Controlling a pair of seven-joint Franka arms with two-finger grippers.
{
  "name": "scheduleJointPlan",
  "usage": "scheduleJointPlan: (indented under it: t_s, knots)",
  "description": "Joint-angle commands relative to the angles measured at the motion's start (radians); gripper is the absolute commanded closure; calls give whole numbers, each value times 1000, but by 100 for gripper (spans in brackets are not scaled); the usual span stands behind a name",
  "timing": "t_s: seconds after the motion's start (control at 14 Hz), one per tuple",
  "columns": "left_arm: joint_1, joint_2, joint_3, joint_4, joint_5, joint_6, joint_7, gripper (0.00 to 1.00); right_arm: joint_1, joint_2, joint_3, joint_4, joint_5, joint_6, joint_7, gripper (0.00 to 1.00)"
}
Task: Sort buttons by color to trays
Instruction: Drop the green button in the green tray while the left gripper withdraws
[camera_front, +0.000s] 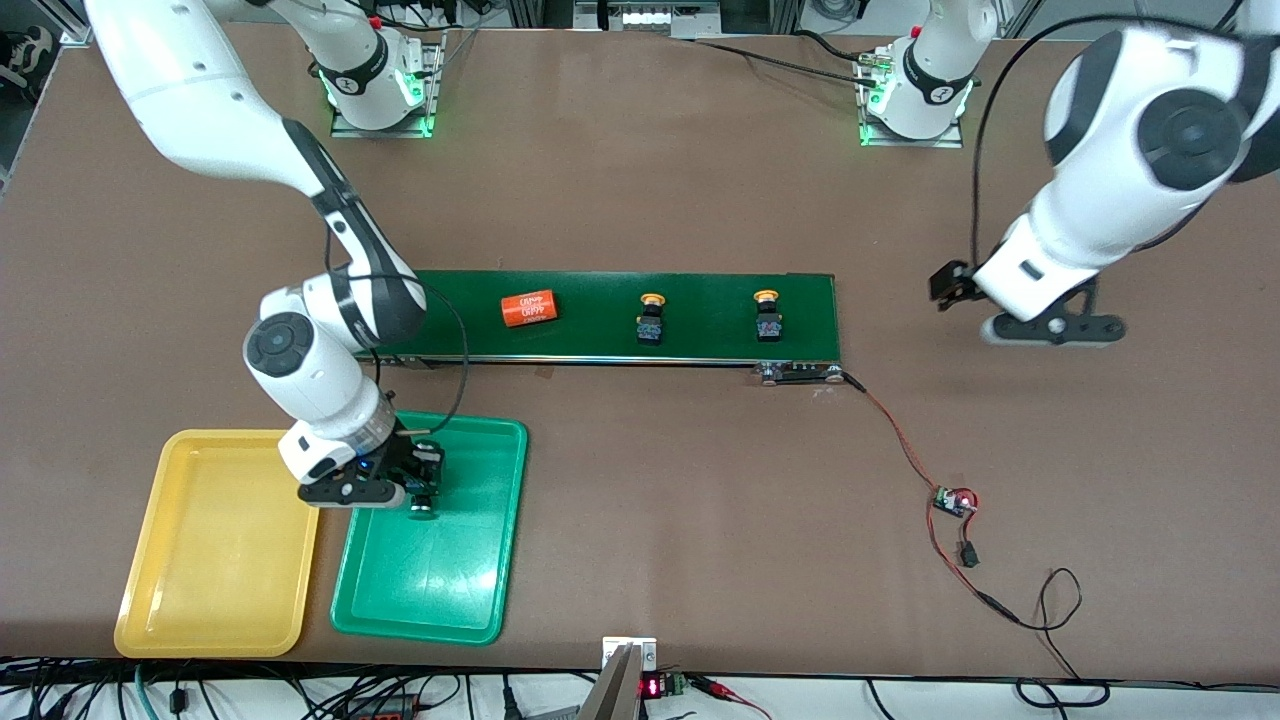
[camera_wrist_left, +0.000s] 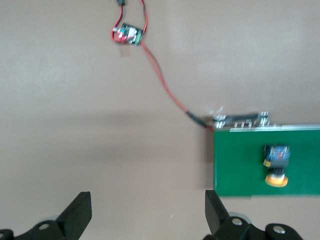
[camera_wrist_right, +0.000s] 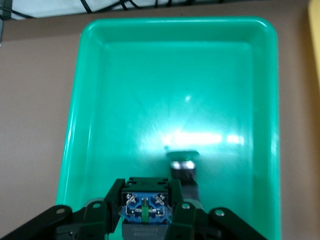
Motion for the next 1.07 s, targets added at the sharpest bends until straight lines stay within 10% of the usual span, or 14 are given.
scheduleJointPlan:
  t_s: [0.0, 0.36, 1.0]
  knots:
    - [-36, -21, 99, 71, -35, -90, 154, 0, 39, 59, -36, 53, -11, 68, 1, 78]
    - [-51, -12, 219, 183, -63, -173, 170, 0, 46, 59, -39, 51, -5, 68, 1, 8]
    - [-82, -32, 245, 221, -12, -217, 251, 0, 56, -90, -68, -55, 3, -80, 26, 0]
